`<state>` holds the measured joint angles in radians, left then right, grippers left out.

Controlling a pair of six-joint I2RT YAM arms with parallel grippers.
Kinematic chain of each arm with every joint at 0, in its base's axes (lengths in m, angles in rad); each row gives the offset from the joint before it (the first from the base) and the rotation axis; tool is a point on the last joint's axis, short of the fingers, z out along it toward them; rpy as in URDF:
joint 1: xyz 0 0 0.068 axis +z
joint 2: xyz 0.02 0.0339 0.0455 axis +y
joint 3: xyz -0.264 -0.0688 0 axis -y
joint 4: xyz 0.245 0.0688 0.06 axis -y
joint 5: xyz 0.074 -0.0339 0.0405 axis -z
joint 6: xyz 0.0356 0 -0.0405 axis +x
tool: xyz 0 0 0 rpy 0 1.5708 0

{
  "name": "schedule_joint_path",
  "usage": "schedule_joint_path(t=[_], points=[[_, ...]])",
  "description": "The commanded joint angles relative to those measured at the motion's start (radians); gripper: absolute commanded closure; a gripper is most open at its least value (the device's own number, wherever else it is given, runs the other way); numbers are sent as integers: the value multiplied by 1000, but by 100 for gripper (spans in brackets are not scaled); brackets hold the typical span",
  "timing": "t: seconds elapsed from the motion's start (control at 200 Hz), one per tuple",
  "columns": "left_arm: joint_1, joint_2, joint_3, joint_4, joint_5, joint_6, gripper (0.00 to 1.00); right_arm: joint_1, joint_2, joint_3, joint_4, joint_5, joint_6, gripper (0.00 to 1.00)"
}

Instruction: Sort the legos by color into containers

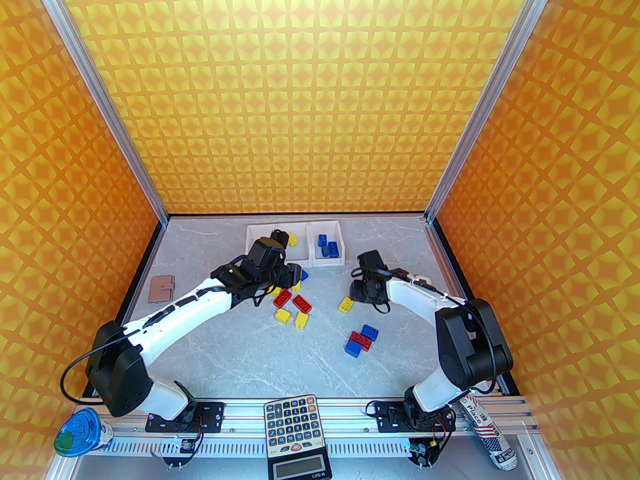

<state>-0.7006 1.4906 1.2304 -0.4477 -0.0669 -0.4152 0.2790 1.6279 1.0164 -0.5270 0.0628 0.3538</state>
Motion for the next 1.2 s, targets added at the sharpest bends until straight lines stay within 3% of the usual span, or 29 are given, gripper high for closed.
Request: schedule_joint_path(t=[0.0, 0.38, 0.95, 1.19], points=[[3, -45, -21, -21, -7, -9, 42, 0, 31, 81, -34, -32, -28, 52], [3, -90, -77, -24, -21, -33, 42, 3, 130, 349, -54, -100, -43, 53], [3, -152, -133, -51, -29, -60, 42, 16, 499, 854, -91, -181, -23, 53], [3, -182, -143, -65, -49, -56, 42, 67, 564, 966, -110, -220, -35, 52]])
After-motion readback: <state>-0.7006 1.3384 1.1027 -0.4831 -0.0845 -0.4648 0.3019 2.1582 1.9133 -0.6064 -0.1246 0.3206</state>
